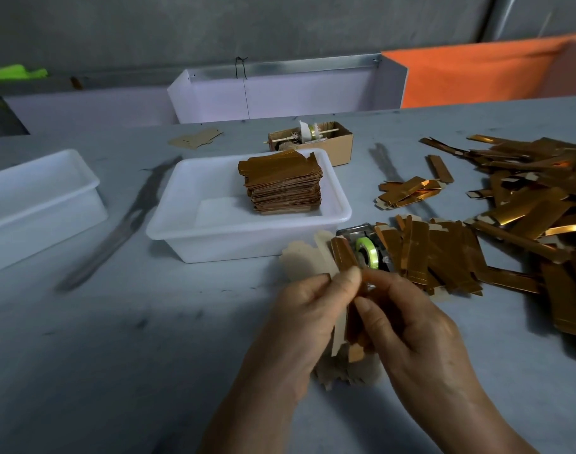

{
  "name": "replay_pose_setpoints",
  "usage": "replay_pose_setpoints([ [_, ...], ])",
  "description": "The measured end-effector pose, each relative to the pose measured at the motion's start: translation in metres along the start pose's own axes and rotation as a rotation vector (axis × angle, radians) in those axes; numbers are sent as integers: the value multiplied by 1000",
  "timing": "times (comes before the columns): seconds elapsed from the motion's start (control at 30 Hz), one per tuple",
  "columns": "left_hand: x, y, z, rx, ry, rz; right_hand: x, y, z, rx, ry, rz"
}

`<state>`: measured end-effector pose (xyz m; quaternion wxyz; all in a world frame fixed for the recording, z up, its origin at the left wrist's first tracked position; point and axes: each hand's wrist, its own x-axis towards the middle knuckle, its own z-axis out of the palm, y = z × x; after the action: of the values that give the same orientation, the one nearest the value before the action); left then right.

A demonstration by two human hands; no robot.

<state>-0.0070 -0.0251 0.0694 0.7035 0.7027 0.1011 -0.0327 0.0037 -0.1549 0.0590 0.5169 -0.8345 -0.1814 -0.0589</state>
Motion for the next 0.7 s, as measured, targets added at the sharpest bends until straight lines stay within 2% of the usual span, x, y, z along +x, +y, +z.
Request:
replay_pose_setpoints([
  [0.07, -2, 0, -1, 84, 32, 63, 0, -1, -1, -12, -41, 22],
  [0.13, -2, 0, -2, 159, 70, 93, -1, -3, -2, 106, -67, 118],
  [0.27, -6, 2, -4, 131, -37, 44, 3, 5, -6, 303, 28, 320],
  [0.37, -7, 1, -2, 155, -58, 13, 6, 8, -9, 574, -104, 454],
  [0.47, -7, 0, 0, 188, -19, 3, 10, 7, -8, 685, -143, 504],
  [0.6, -9, 0, 1, 209, 17, 13, 12, 8, -6, 719, -104, 535],
  [0.7, -6, -6, -2, 279, 119, 58, 12, 10, -7, 705, -113, 541],
])
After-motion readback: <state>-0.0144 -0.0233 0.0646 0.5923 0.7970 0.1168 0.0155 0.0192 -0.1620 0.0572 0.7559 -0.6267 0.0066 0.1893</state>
